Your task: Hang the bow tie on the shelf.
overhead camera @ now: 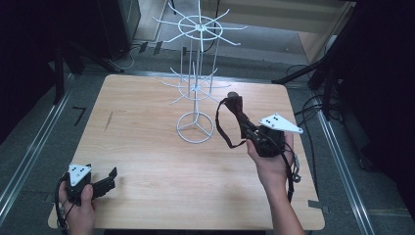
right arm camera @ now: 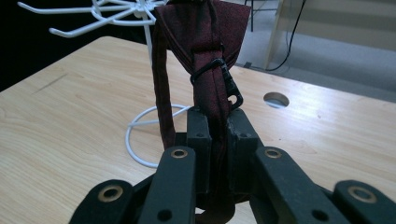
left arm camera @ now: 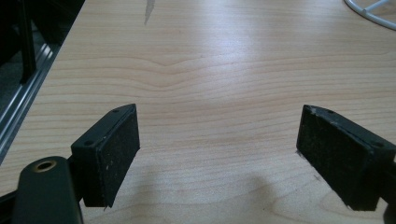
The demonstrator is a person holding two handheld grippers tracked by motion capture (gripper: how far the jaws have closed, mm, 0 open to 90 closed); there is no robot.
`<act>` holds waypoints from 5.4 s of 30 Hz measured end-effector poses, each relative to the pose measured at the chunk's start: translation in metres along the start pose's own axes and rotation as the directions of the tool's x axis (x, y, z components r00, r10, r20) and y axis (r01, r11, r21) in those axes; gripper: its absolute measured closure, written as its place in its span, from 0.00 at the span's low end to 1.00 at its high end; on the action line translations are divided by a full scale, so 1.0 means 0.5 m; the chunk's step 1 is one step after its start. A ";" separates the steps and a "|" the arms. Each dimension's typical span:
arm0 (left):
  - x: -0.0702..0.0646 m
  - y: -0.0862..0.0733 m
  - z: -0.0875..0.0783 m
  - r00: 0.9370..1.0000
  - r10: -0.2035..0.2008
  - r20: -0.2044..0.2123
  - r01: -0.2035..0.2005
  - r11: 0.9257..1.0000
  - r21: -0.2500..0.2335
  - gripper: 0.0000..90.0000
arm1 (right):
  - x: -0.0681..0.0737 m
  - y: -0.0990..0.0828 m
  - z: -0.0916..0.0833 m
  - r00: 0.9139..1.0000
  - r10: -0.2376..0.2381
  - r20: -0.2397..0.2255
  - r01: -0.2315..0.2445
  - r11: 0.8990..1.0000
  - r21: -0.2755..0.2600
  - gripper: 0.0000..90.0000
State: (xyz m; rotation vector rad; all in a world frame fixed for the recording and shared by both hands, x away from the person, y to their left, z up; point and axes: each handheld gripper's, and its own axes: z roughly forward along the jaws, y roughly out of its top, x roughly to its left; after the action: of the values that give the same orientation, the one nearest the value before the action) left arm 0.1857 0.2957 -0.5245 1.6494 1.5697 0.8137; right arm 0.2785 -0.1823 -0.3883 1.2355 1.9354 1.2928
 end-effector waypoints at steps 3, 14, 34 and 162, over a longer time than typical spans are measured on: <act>0.000 0.000 0.000 1.000 -0.001 0.001 0.001 1.000 -0.002 0.16 | -0.003 -0.003 0.024 1.000 0.013 -0.001 -0.013 1.000 0.021 0.93; 0.001 0.000 -0.001 1.000 -0.002 0.006 0.002 1.000 0.004 0.16 | 0.003 -0.013 0.077 1.000 0.016 0.008 -0.016 0.997 0.071 0.93; 0.002 0.000 0.000 1.000 -0.006 0.010 0.006 1.000 0.004 0.16 | 0.030 -0.025 0.158 1.000 -0.001 0.006 0.001 0.990 0.138 0.93; -0.001 -0.001 -0.002 1.000 0.006 -0.007 -0.006 1.000 -0.007 0.16 | -0.230 -0.319 -0.104 0.965 0.220 0.143 -0.234 0.968 0.091 0.18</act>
State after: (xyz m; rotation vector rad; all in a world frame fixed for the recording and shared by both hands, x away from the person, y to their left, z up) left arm 0.1847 0.2951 -0.5242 1.6484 1.5659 0.8275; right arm 0.2259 -0.3291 -0.5192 1.5953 1.8308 1.1936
